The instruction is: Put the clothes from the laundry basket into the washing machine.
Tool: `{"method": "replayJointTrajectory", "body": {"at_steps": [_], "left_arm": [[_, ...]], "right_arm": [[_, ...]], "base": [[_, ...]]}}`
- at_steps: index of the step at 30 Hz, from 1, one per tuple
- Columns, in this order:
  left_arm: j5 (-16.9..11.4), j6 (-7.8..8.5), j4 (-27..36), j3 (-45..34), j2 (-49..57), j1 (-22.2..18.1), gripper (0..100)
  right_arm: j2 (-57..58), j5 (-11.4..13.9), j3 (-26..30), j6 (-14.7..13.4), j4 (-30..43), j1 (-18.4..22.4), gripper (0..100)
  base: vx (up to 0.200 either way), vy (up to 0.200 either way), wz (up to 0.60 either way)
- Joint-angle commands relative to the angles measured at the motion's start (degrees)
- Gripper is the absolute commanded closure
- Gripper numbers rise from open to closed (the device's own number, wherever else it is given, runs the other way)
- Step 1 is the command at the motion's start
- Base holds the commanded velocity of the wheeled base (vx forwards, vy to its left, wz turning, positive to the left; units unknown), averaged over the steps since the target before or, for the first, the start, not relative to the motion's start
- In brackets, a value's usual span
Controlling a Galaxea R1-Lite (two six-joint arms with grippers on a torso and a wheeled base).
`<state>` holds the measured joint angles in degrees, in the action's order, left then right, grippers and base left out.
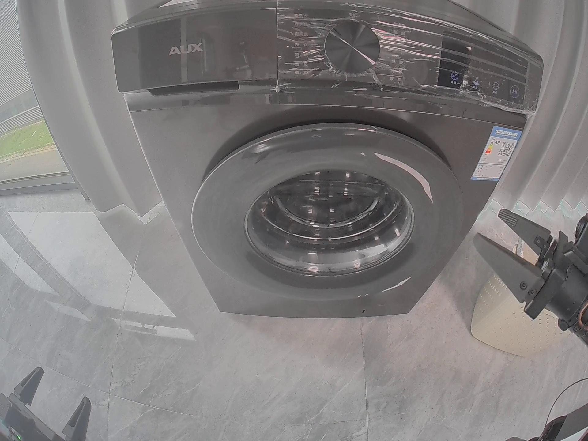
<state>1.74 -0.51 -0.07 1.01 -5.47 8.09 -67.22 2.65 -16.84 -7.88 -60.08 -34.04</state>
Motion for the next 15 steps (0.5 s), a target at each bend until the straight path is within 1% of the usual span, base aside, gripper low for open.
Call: {"method": "replayJointTrajectory", "body": {"at_steps": [1,3,5,6,7,8,11,12,15], "left_arm": [[0.01,-0.02,-0.01,-1.01,-0.06,-0.01,0],[0.01,-0.02,-0.01,-1.01,-0.06,-0.01,0],[0.01,0.07,-0.01,-1.01,-0.06,-0.01,0],[-0.07,0.16,-0.01,-1.01,-0.06,-0.01,0],[-0.07,0.16,-0.01,-1.01,-0.06,-0.01,0],[-0.07,0.25,-0.01,-1.01,-0.06,-0.01,0],[-0.25,0.25,-0.01,-1.01,-0.06,-0.01,0],[-0.25,0.34,-0.01,-1.01,-0.06,-0.01,0],[-0.25,0.34,-0.01,-1.01,-0.06,-0.01,0]], "right_arm": [[3.85,-0.18,2.16,1.2,0.22,0.73,0],[5.96,-0.36,3.48,2.25,0.92,2.13,0],[7.1,-0.45,4.09,2.6,1.63,3.27,0],[9.12,-0.36,5.41,3.39,3.03,5.47,0],[9.47,-0.36,5.76,3.57,3.39,5.82,0],[12.2,-0.36,6.99,4.36,5.41,8.2,0],[15.89,-0.36,7.69,4.54,8.13,10.57,0],[18.44,-0.36,7.87,4.54,10.33,11.98,0],[23.54,-0.27,8.93,4.62,15.87,13.56,0]], "base": [[0.0,0.0,0.0],[0.0,0.0,0.0],[0.0,0.0,0.0],[0.0,0.0,0.0],[0.0,0.0,0.0],[0.0,0.0,0.0],[0.0,0.0,0.0],[0.0,0.0,0.0],[0.0,0.0,0.0]]}}
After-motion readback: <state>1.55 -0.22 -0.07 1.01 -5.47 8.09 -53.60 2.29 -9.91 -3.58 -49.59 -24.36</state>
